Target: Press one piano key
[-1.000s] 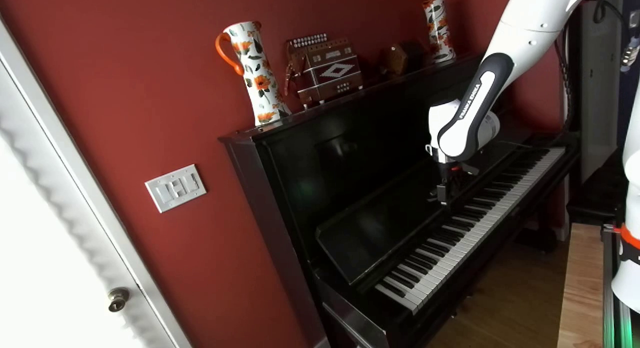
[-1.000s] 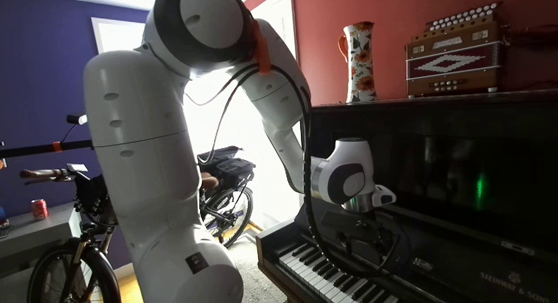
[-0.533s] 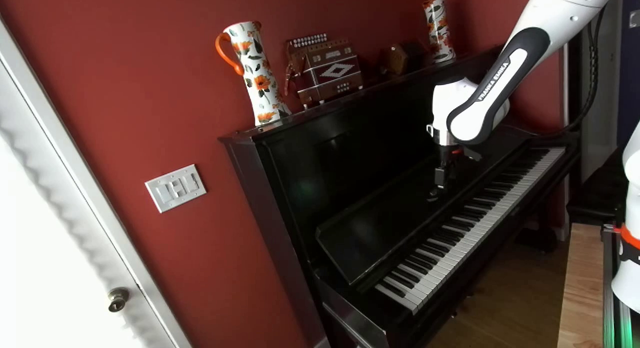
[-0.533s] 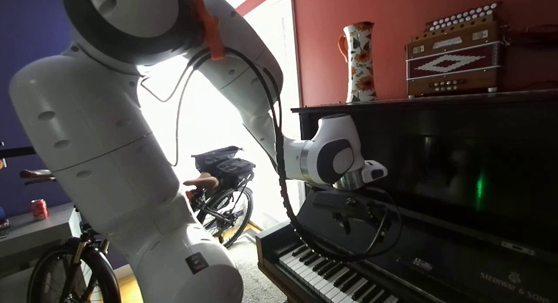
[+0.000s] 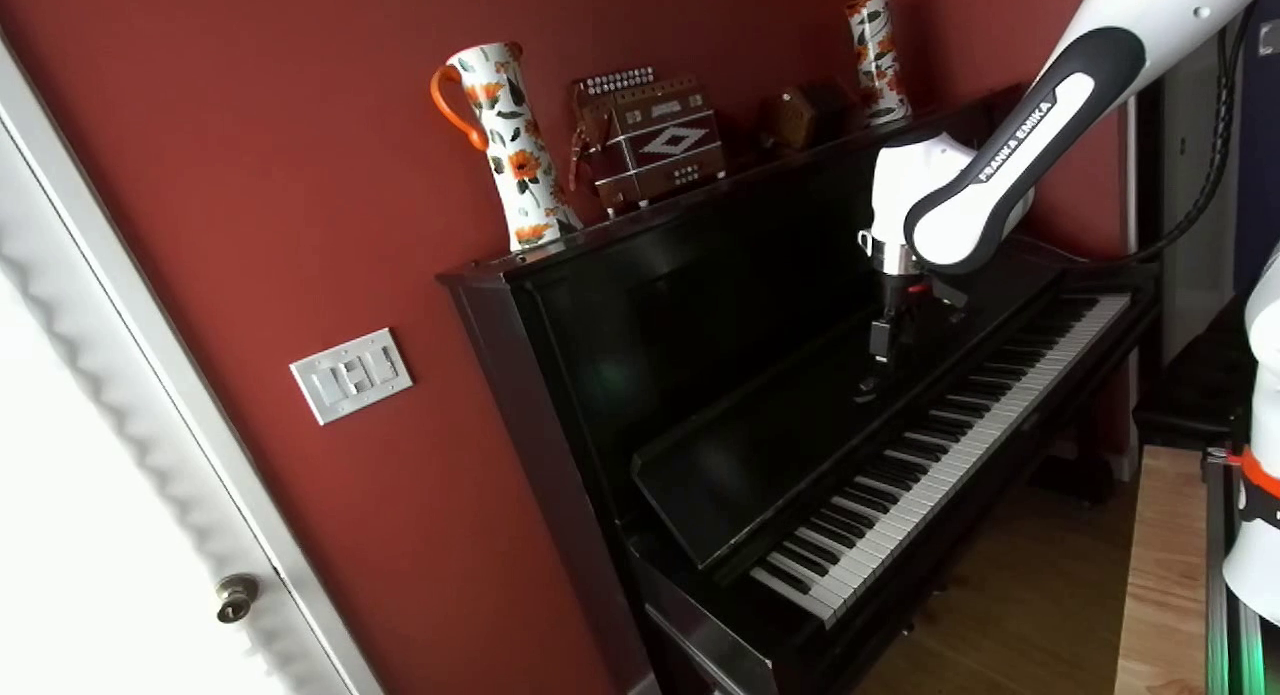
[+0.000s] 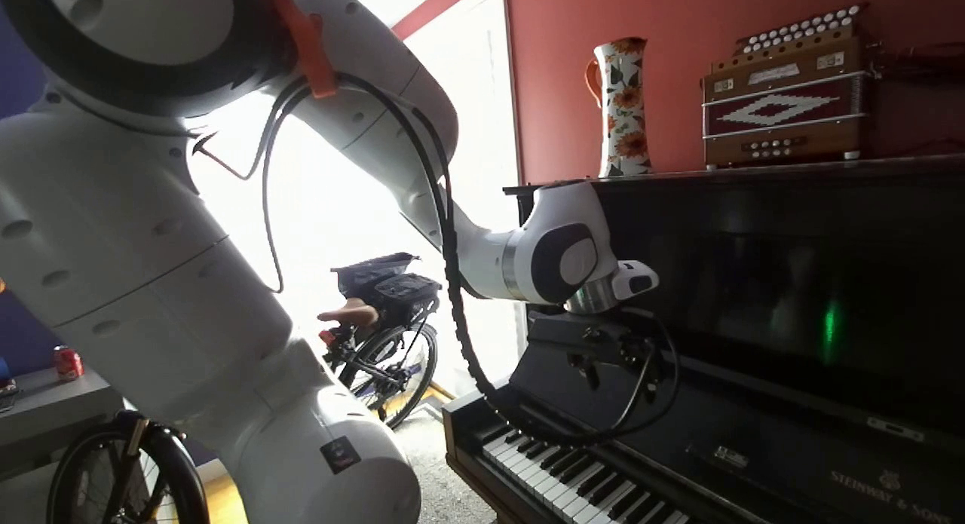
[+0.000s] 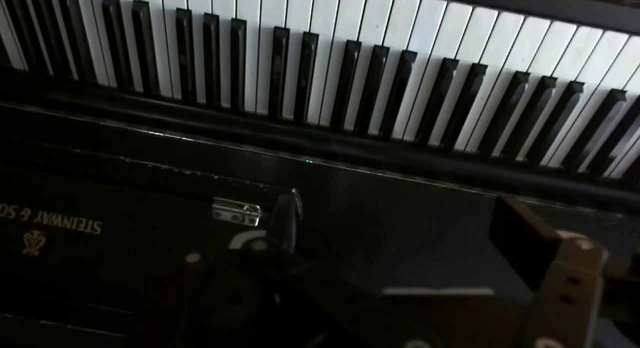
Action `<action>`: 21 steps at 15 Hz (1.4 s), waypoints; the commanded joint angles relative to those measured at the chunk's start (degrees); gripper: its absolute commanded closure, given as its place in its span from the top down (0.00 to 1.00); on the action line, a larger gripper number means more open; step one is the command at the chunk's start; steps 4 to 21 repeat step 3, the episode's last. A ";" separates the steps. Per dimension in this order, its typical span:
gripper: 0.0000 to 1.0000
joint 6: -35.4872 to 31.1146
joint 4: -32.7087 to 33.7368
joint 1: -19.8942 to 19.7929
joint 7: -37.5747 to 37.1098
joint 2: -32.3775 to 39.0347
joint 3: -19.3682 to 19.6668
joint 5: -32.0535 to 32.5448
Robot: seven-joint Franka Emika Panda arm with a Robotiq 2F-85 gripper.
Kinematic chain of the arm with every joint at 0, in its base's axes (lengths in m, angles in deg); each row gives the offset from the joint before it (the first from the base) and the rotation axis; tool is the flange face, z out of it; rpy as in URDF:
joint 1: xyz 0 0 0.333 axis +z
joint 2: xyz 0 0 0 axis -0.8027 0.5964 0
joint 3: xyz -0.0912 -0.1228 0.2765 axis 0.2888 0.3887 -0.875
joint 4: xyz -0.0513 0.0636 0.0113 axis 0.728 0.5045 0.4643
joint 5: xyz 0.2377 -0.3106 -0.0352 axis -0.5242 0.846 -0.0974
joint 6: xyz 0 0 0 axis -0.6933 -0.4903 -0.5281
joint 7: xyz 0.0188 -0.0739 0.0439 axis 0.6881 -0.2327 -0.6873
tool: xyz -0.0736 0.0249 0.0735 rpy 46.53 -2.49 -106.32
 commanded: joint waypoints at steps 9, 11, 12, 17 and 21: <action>1.00 0.23 0.06 0.40 -0.20 -0.09 0.41 0.26; 1.00 0.23 0.06 0.40 -0.20 -0.09 0.41 0.26; 1.00 0.23 0.06 0.40 -0.20 -0.09 0.41 0.26; 1.00 0.23 0.06 0.40 -0.20 -0.09 0.41 0.26; 1.00 0.23 0.06 0.40 -0.20 -0.09 0.41 0.26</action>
